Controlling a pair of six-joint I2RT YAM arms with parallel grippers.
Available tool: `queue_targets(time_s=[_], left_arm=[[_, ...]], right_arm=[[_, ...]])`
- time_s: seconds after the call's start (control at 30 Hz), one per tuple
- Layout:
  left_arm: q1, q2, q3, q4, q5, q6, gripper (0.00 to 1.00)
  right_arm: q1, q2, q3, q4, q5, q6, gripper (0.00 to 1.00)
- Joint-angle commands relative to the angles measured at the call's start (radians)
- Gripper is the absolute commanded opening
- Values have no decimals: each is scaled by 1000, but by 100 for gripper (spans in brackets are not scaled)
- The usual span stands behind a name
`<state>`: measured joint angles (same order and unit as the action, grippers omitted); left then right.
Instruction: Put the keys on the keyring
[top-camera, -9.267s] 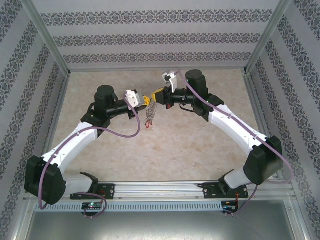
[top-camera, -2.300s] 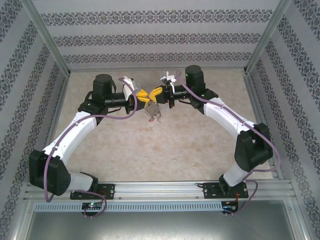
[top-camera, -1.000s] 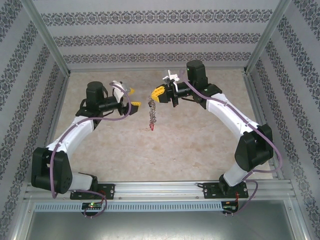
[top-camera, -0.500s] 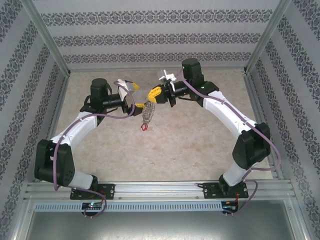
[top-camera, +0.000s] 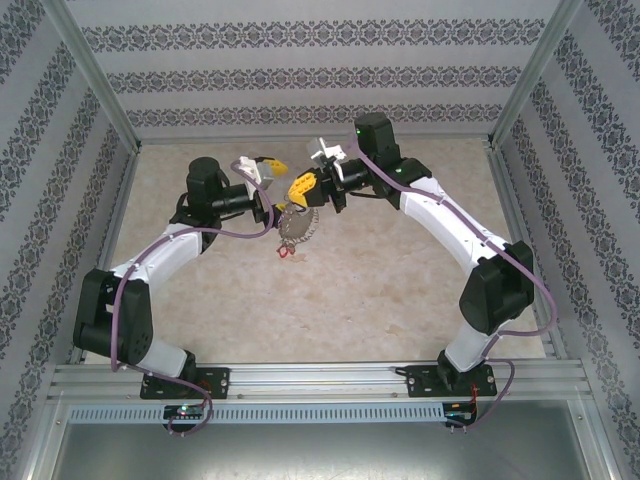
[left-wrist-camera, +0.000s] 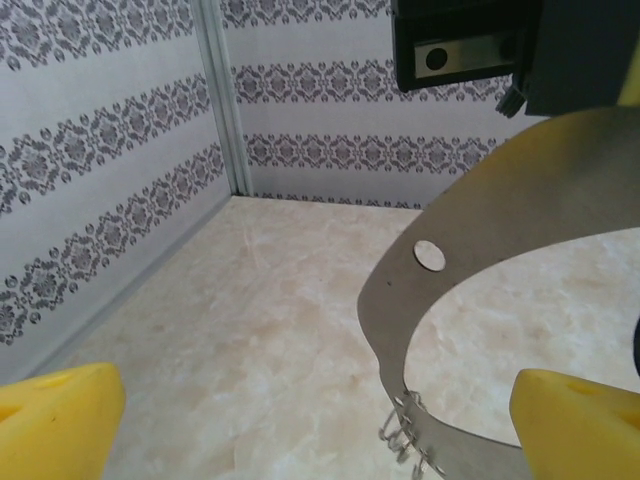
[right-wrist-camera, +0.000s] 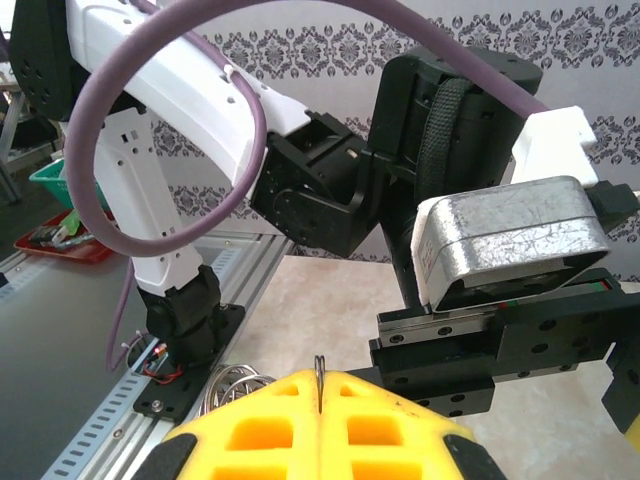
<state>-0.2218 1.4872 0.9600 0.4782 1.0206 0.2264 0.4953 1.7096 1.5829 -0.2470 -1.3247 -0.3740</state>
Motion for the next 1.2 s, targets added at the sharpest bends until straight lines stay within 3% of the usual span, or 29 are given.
queue_targets(time_s=[0.0,0.23,0.4,0.53,0.6,0.67,0.7,0.77,0.83,0.97,1.07,1.17], left_arm=[[-8,10,-28,184,31,-61,99],[-6,-18,-50,118,-54,46,100],[20,-64,-6,-180,-129,199,100],[88,-102,-9,-260,-175,169,100],[109,-102,20,-322,-289,65,100],[112,-76,107,-454,-608,-179,100],[115,-68,148,-517,-660,-205,99],[124,-56,213,-628,-529,-69,100],[124,-58,220,-647,-434,-25,100],[123,-54,211,-697,-87,221,100],[121,-43,214,-740,74,350,100],[102,-10,261,-907,140,525,100]], right_arm=[[9,1,42,6,-67,-34,0],[-11,-4,25,-74,-19,-102,0],[-30,12,67,-342,124,-366,0],[-37,36,114,-538,208,-565,0],[-35,46,133,-607,244,-640,0],[-28,56,151,-669,295,-716,0],[-24,59,158,-695,320,-763,0],[-7,61,160,-739,393,-855,0],[12,61,159,-781,476,-957,0],[61,38,132,-787,661,-1070,0],[77,10,111,-759,709,-1089,0],[87,-15,97,-743,714,-1108,0]])
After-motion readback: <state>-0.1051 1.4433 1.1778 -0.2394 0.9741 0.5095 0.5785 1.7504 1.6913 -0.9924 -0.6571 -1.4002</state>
